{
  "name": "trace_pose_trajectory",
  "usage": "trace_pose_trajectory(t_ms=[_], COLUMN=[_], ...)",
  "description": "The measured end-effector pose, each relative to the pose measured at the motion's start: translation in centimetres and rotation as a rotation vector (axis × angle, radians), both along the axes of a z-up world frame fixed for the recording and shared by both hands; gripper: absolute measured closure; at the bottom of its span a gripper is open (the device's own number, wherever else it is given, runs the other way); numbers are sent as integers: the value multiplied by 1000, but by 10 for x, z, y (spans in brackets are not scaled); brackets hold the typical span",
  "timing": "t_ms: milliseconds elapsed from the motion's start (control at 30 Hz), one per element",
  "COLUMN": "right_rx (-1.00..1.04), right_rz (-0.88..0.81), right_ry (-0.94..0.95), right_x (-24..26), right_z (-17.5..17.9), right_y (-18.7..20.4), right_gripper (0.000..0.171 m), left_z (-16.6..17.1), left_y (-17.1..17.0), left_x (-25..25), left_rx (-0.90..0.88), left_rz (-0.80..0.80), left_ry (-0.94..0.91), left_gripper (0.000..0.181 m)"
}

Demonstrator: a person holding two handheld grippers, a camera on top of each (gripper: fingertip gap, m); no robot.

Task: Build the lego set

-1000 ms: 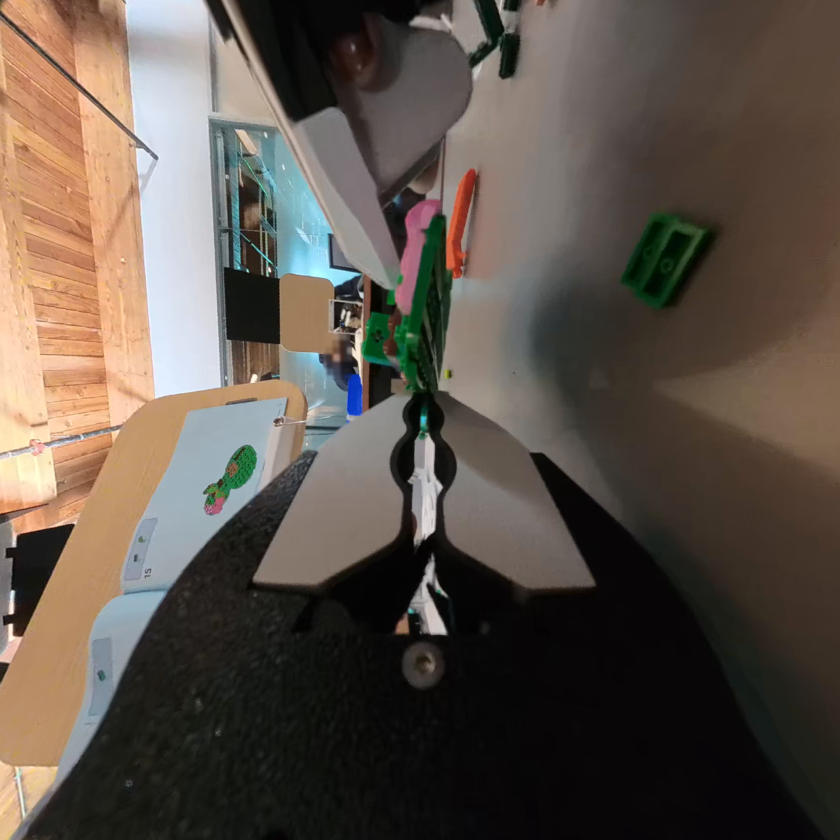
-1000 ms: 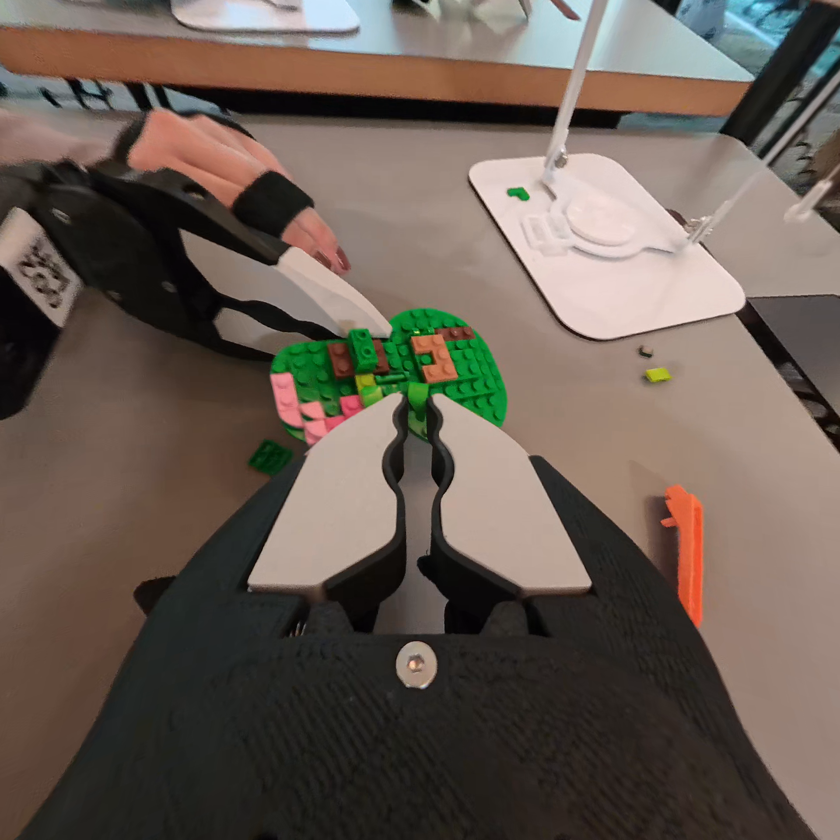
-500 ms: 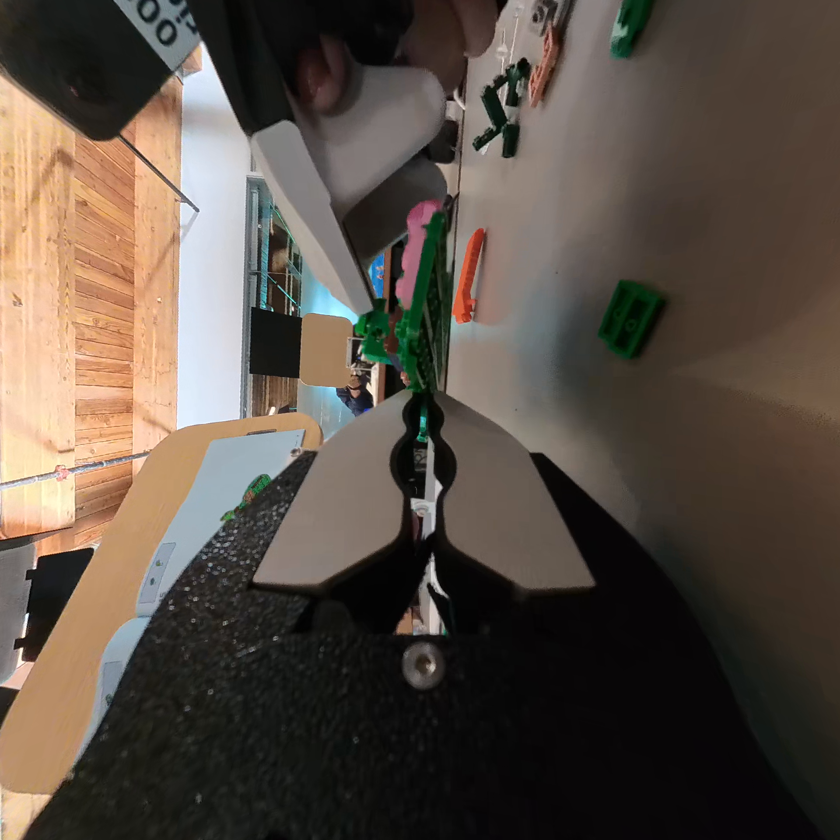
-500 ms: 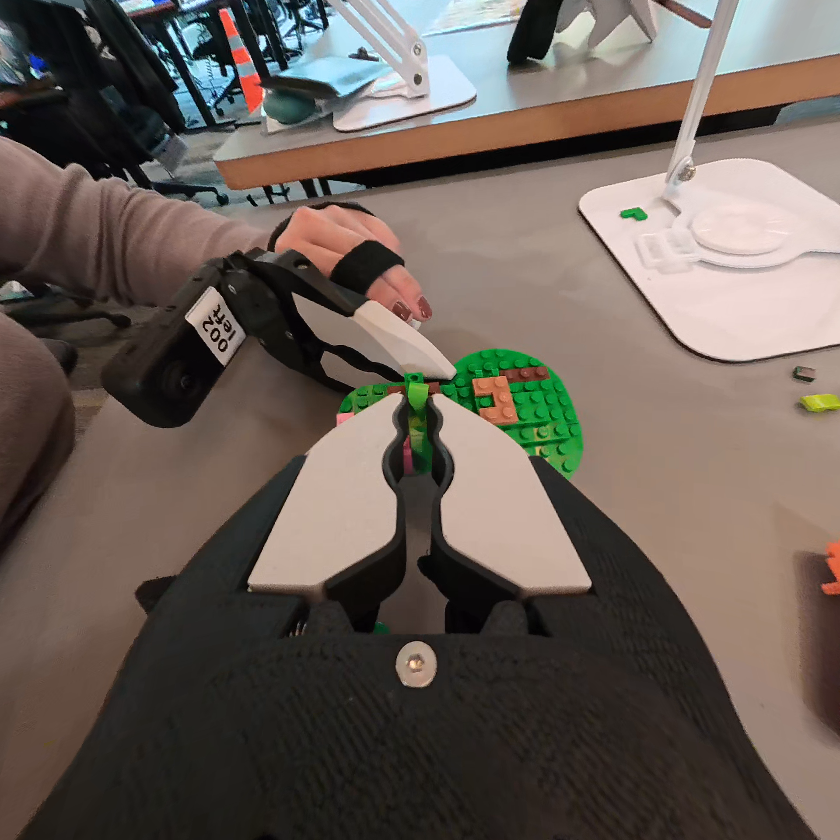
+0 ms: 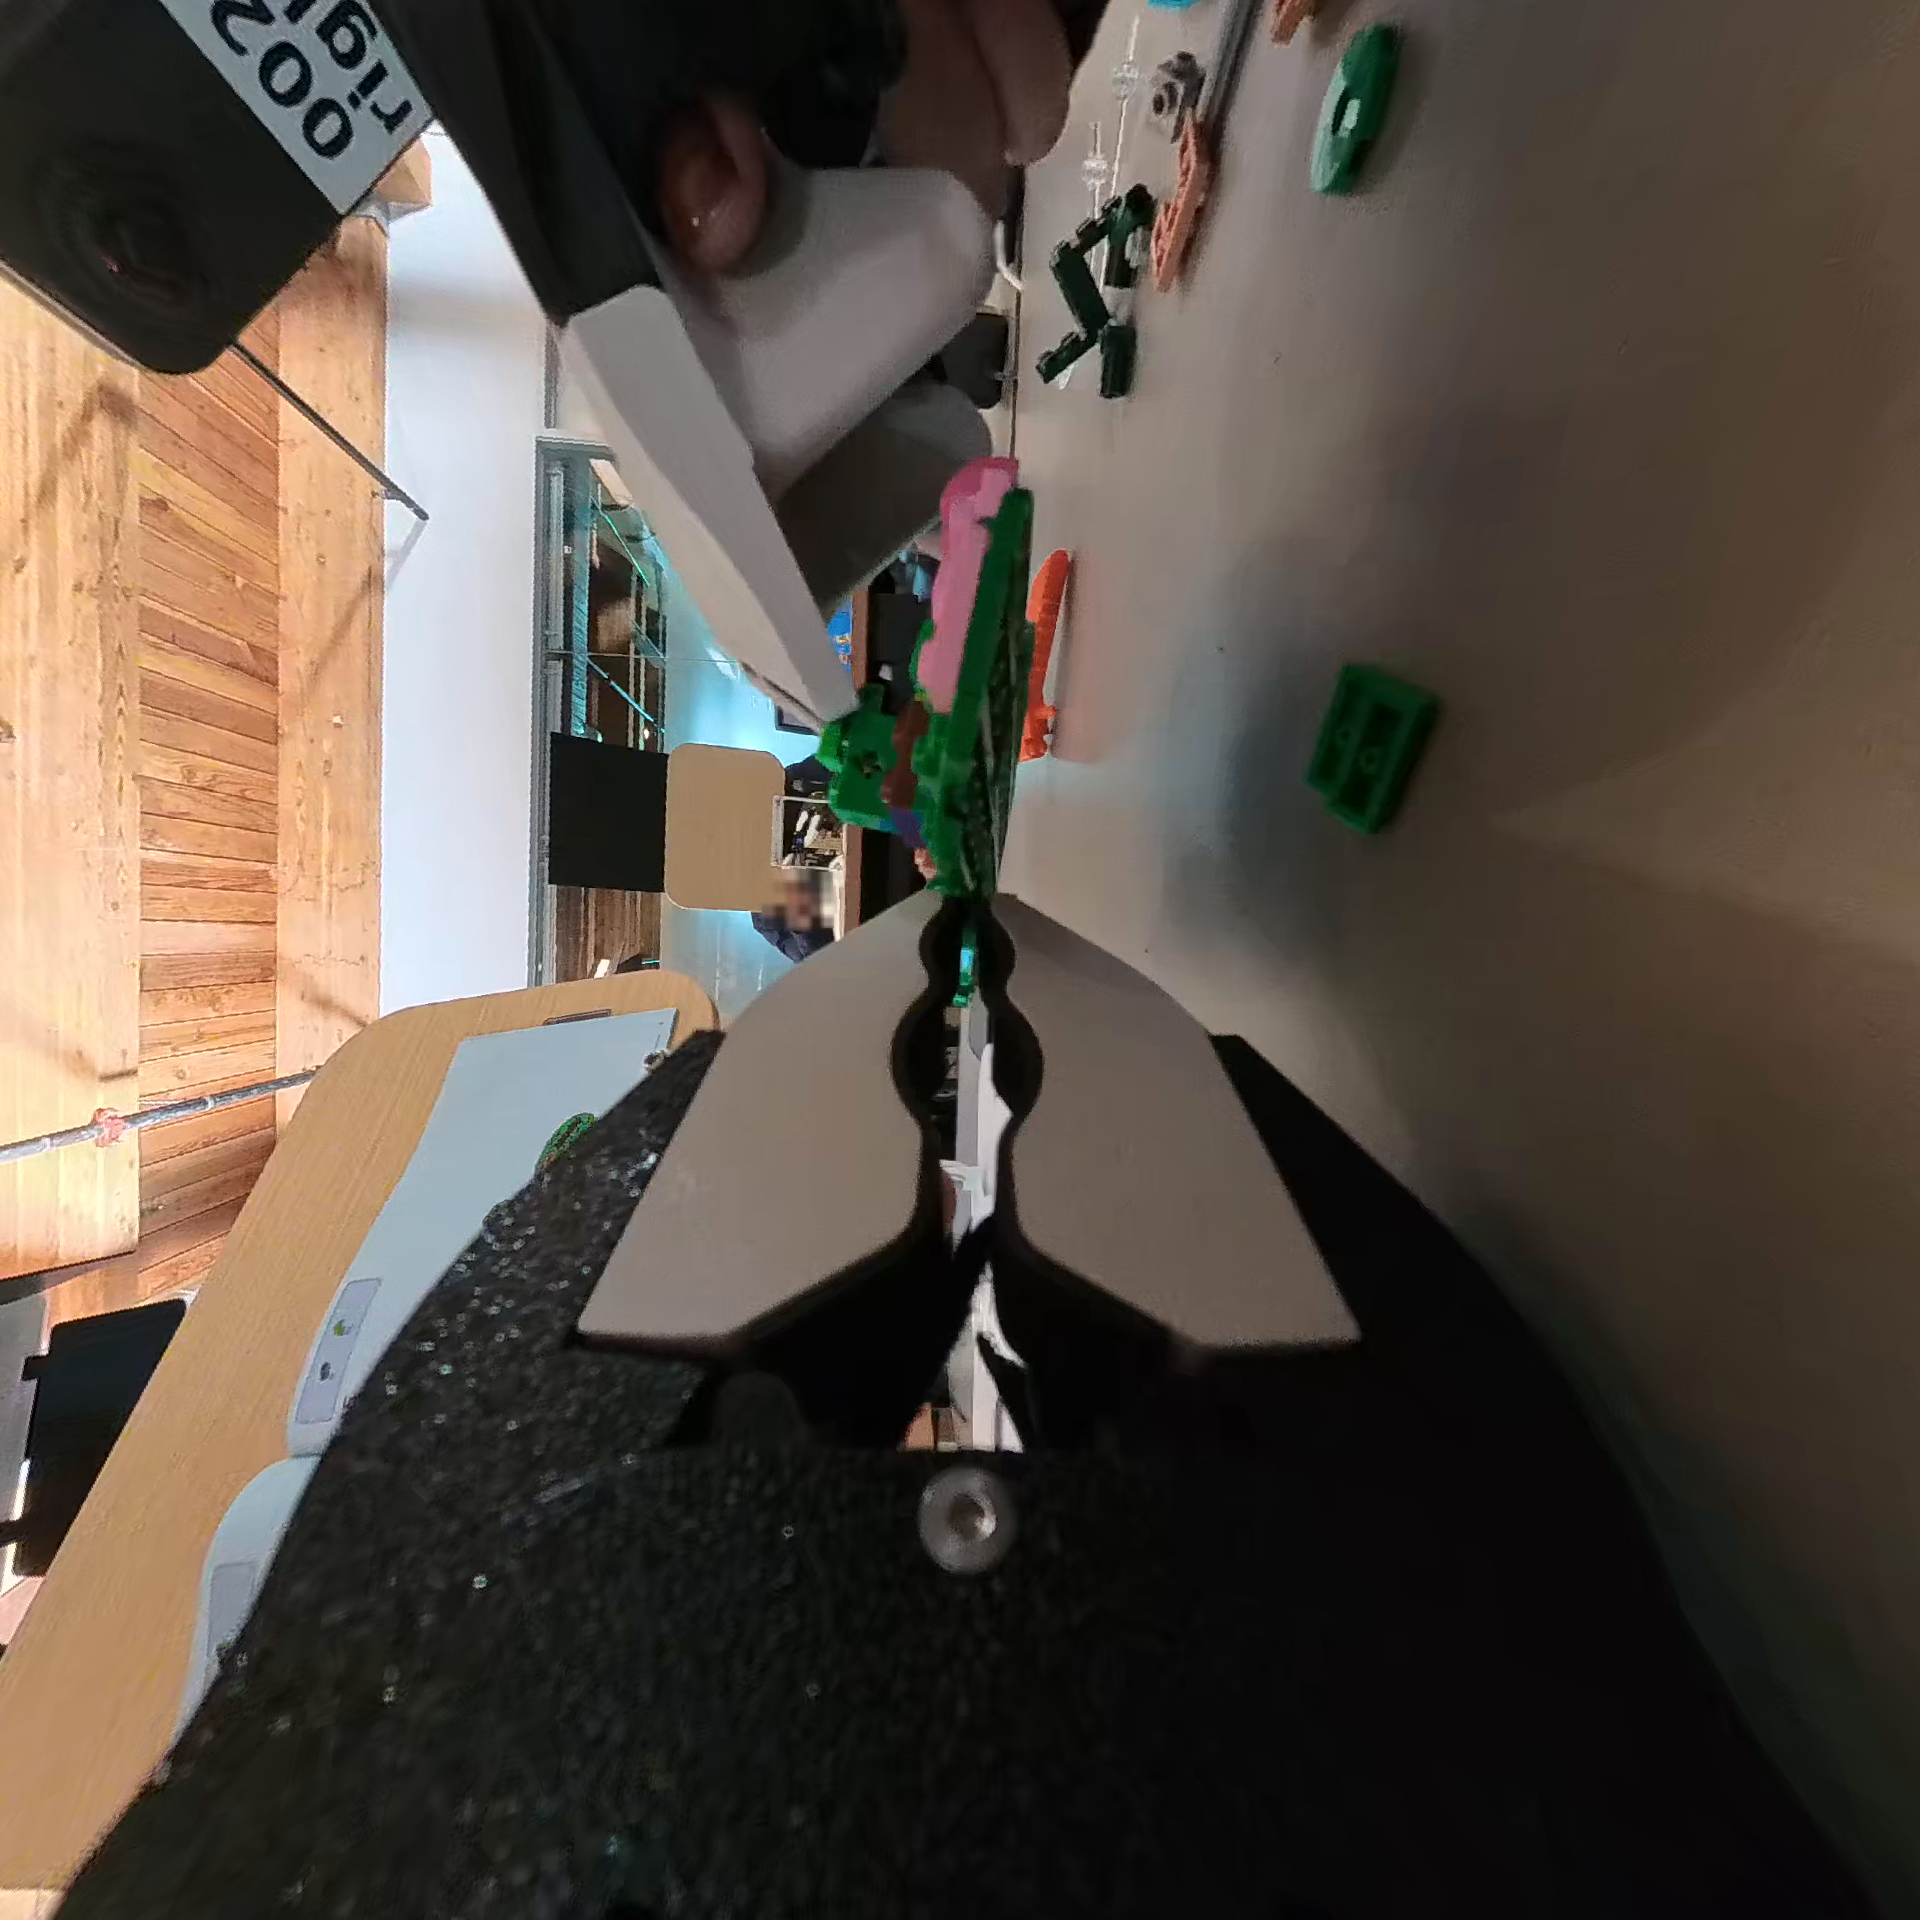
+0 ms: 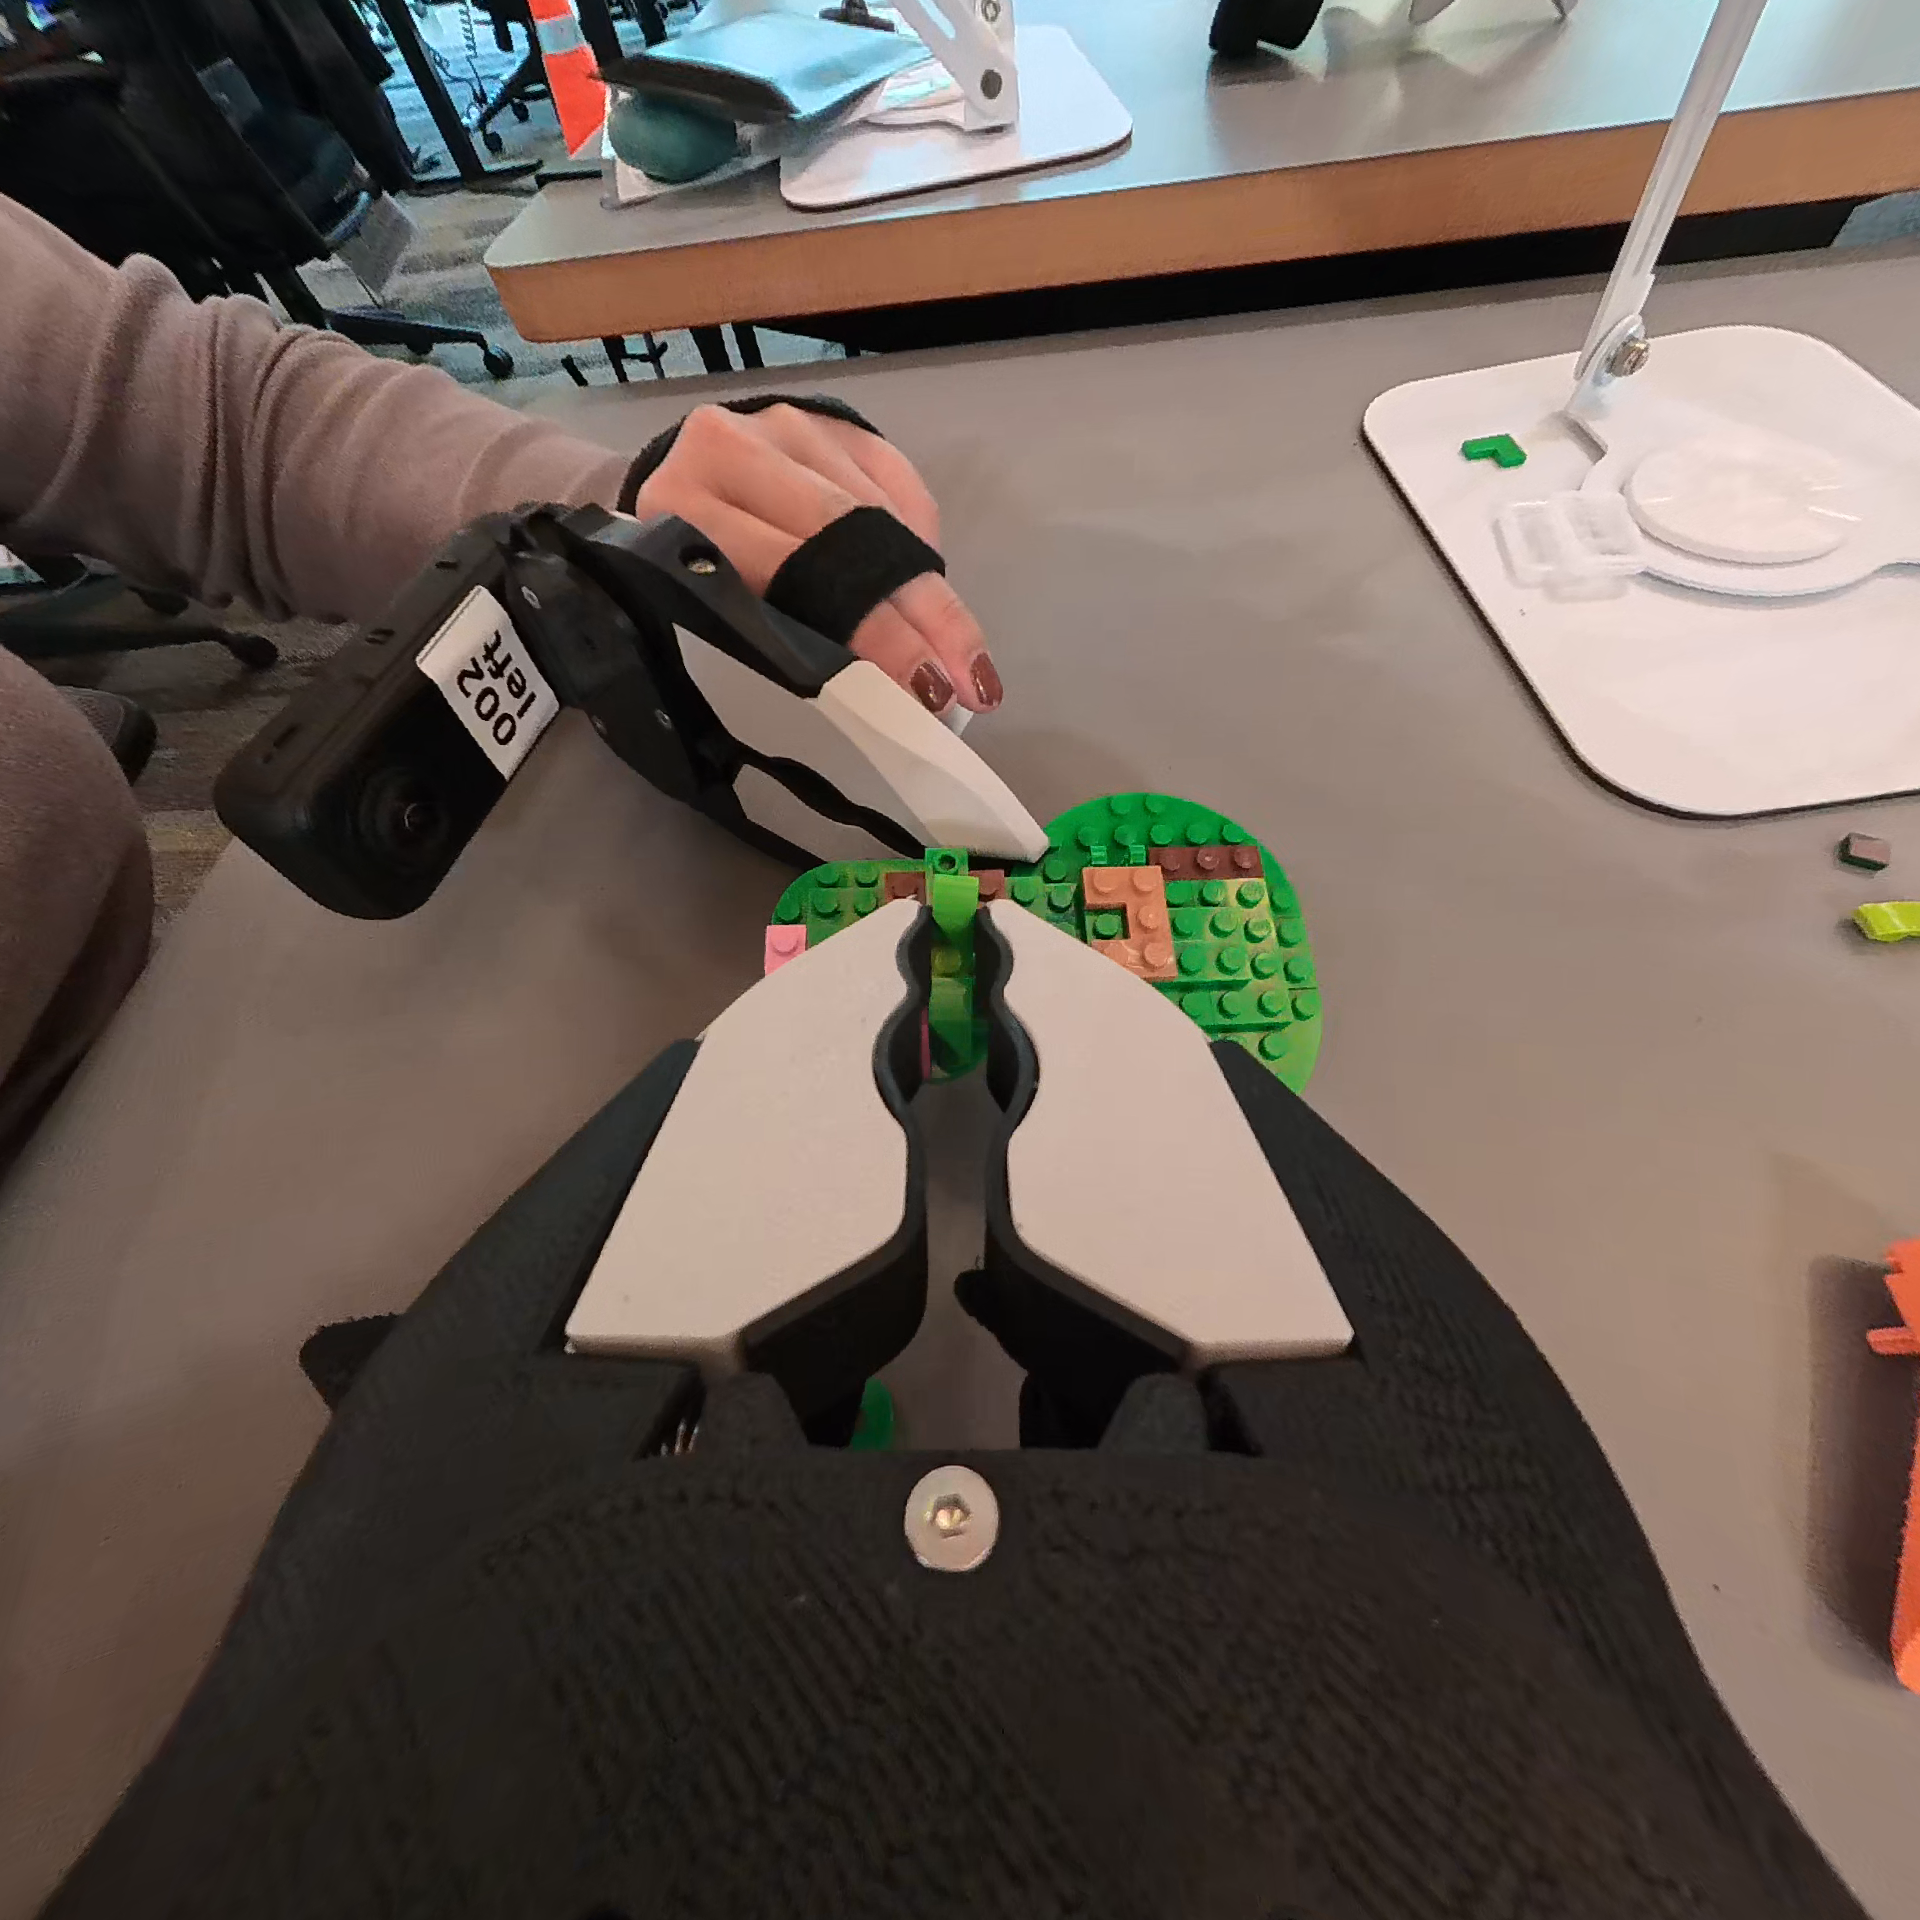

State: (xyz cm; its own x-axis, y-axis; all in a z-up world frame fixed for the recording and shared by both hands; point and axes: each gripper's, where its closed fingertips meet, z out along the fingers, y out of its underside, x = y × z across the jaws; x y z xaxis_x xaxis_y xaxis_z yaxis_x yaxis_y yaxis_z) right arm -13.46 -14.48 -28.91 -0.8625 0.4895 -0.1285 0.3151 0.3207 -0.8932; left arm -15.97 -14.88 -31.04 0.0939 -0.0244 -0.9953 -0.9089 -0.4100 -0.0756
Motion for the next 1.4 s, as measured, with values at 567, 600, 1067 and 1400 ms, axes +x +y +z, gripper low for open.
trace_pose_trajectory(t_ms=[567, 600, 1067, 1400], right_rx=[33, 44, 211, 218], right_rz=[0, -2, -26, -17], right_ry=[22, 34, 204, 235], right_x=[1, 1, -1, 1], right_z=[2, 3, 11, 16], right_y=[-1, -1, -4, -4], right_gripper=[163, 162, 161, 164], left_z=[4, 4, 10, 14], left_y=[1, 1, -2, -2], left_x=[2, 2, -2, -1], left_rx=[23, 24, 56, 74], left_rz=[0, 2, 15, 5], left_ry=[-13, -16, -45, -36], left_gripper=[179, 179, 179, 179])
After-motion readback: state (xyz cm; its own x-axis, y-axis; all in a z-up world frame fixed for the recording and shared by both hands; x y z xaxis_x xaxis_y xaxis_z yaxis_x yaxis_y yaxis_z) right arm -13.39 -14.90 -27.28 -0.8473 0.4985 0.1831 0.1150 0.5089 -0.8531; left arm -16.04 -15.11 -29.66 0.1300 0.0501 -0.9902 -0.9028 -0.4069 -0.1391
